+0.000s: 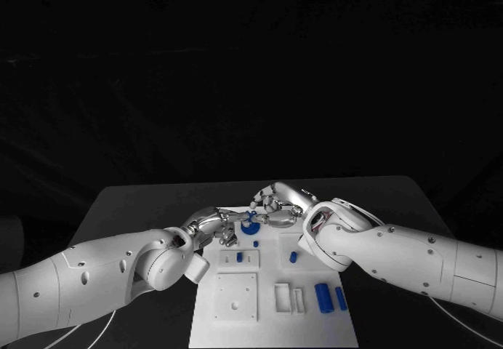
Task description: Assemble the parts on the task board
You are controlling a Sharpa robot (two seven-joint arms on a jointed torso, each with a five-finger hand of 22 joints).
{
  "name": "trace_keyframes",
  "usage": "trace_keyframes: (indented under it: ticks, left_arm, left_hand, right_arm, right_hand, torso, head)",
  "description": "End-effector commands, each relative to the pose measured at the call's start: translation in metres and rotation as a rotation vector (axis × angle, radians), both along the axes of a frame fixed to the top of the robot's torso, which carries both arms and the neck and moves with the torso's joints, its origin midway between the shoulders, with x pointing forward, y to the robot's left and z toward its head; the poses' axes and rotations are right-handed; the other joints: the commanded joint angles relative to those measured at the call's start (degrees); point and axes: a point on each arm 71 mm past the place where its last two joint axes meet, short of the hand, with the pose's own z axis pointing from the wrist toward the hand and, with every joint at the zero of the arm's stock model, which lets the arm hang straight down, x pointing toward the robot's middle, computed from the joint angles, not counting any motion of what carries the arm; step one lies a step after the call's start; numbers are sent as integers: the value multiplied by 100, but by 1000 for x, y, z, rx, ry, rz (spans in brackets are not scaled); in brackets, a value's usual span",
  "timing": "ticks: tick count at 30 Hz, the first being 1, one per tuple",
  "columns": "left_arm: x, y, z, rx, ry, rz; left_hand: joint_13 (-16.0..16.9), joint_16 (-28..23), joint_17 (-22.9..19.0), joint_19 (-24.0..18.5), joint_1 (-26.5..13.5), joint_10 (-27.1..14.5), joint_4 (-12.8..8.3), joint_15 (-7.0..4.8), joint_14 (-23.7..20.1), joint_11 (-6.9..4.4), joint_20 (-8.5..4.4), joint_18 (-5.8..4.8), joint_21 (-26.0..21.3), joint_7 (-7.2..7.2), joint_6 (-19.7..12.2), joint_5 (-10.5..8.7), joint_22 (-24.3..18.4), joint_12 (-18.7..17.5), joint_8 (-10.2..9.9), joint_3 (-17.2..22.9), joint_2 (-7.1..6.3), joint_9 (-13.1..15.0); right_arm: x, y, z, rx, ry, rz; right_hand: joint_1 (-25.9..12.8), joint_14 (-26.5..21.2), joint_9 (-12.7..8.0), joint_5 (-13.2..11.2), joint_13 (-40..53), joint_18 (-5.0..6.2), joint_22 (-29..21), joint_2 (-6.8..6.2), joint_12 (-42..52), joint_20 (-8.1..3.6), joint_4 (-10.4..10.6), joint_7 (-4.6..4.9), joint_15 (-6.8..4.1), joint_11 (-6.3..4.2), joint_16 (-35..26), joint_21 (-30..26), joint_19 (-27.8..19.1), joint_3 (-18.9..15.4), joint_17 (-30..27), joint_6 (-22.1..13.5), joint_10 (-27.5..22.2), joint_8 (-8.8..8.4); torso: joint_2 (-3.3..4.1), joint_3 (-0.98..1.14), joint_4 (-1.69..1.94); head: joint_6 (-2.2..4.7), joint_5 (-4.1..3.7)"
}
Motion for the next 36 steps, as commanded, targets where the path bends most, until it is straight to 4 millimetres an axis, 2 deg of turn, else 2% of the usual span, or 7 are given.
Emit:
trace_keyframes:
  ticks: [1,11,17,20,27,29,36]
  left_arm:
    - [-1,-2,0,5,-6,-22]
    - [5,17,-5,79,28,25]
    - [6,28,-8,279,96,-59]
    - [7,33,-5,435,122,-123]
    - [18,44,14,714,158,-149]
    - [22,44,19,772,145,-145]
    - [28,33,26,975,29,-133]
  left_hand:
    - [8,19,6,-50,141,-116,-84,-156,-137,-74,-685,-60,-15,-68,180,15,65,25,17,56,101,1]
    - [11,19,6,-53,69,-132,-16,-149,-150,-67,-683,-70,-16,-61,177,-3,64,18,5,-12,198,-3]
    - [21,9,1,-66,-36,-188,82,-135,-186,-55,-685,-74,-16,-47,101,-5,63,7,31,-83,313,92]
    - [26,4,-1,-86,-78,-219,130,-128,-213,-49,-683,-77,-20,-43,68,-4,64,3,61,-101,345,158]
    - [41,29,5,-77,-160,-184,174,-149,-197,-74,-691,-74,-10,-70,103,-5,64,27,191,-142,419,341]
    - [44,40,8,-67,-200,-154,142,-161,-181,-84,-697,-69,1,-83,127,-4,67,36,232,-162,468,394]
    - [40,75,14,-52,-264,-69,-159,-210,-112,-147,-719,-52,24,-145,240,22,73,45,318,-119,562,504]
  right_arm:
    - [1,-4,2,0,-14,-9]
    - [6,-37,0,-13,-13,-76]
    - [11,-59,0,3,6,-126]
    - [15,-70,2,13,11,-157]
    - [21,-83,5,21,10,-192]
    - [22,-84,6,24,7,-196]
    - [27,-89,13,35,-9,-210]
  right_hand:
    - [-8,8,6,-22,-9,264,119,-48,25,-15,17,2,-40,-20,30,29,29,31,-4,18,3,21]
    - [-15,3,-3,109,-15,264,120,-146,25,-20,-39,14,-30,-9,30,40,22,-20,-6,-20,-3,3]
    - [-15,0,-9,123,-17,264,118,-175,25,-20,-58,20,-26,-4,27,41,18,-41,-8,-42,-5,-9]
    - [-10,-2,-10,135,-18,264,117,-179,24,-20,-65,23,-23,-1,25,39,16,-46,-10,-50,-6,-13]
    - [13,-8,-12,256,-26,264,114,-194,22,-16,-89,30,-15,7,20,35,6,-57,-15,-61,-10,-14]
    - [19,-8,-12,299,-28,264,114,-195,22,-15,-98,31,-14,7,20,35,5,-61,-16,-60,-11,-13]
    - [18,-9,-12,400,-33,264,113,-206,23,-10,-113,32,-12,9,19,36,3,-82,-20,-63,-11,-11]
  torso:
    - [0,0,3]
    - [-3,1,-7]
    - [-7,9,-11]
    - [-6,9,-8]
    - [-8,16,-5]
    - [-12,22,-6]
    - [-9,15,-3]
  head:
    - [3,5]
    - [-16,28]
    - [-32,37]
    - [-66,47]
    - [-147,77]
    - [-172,91]
    - [-280,121]
